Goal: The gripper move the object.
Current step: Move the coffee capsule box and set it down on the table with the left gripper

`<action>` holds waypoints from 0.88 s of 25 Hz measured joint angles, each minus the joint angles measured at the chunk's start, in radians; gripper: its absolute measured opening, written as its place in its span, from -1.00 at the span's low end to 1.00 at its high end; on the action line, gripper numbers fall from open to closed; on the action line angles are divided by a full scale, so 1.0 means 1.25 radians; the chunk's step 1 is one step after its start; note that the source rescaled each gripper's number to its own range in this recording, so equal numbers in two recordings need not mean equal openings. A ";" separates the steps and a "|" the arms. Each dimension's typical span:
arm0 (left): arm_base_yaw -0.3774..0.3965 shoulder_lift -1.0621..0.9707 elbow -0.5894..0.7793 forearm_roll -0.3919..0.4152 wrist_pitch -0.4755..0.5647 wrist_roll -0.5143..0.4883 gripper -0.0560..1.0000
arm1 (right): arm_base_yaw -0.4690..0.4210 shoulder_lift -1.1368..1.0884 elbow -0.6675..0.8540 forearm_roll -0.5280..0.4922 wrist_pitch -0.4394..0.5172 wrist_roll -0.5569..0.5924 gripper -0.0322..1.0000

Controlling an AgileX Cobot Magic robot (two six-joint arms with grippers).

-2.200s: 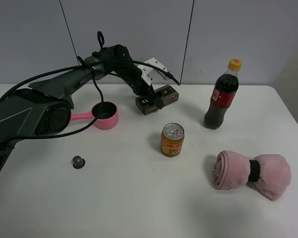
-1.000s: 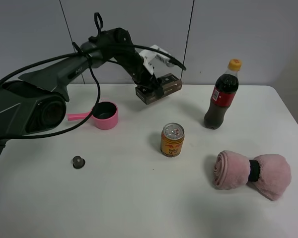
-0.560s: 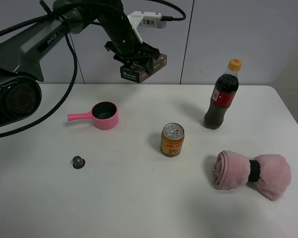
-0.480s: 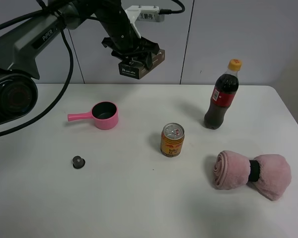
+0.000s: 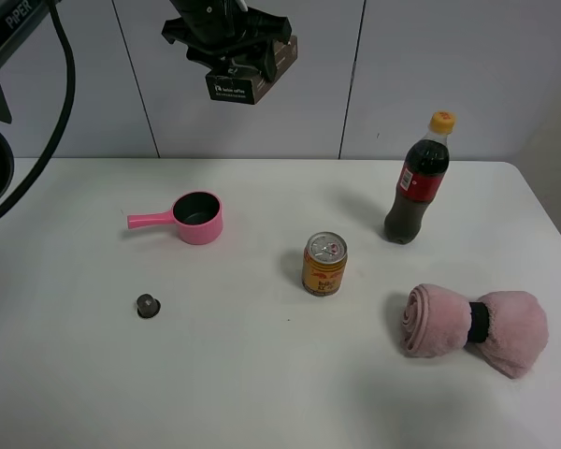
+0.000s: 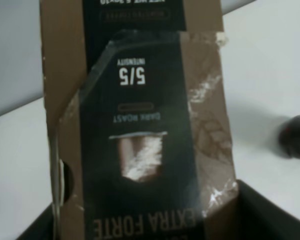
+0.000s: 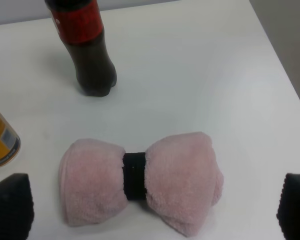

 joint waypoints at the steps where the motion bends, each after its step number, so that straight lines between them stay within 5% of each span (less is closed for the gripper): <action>1: -0.005 -0.008 0.016 0.000 0.000 0.008 -0.87 | 0.000 0.000 0.000 0.000 0.000 0.000 1.00; 8: -0.050 -0.042 0.094 0.001 0.007 0.145 -0.87 | 0.000 0.000 0.000 0.000 0.000 0.000 1.00; 15: -0.107 -0.055 0.122 0.002 0.004 0.164 -0.87 | 0.000 0.000 0.000 0.000 0.000 0.000 1.00; 22: -0.110 -0.099 0.346 0.000 0.002 0.177 -0.87 | 0.000 0.000 0.000 0.000 0.000 0.000 1.00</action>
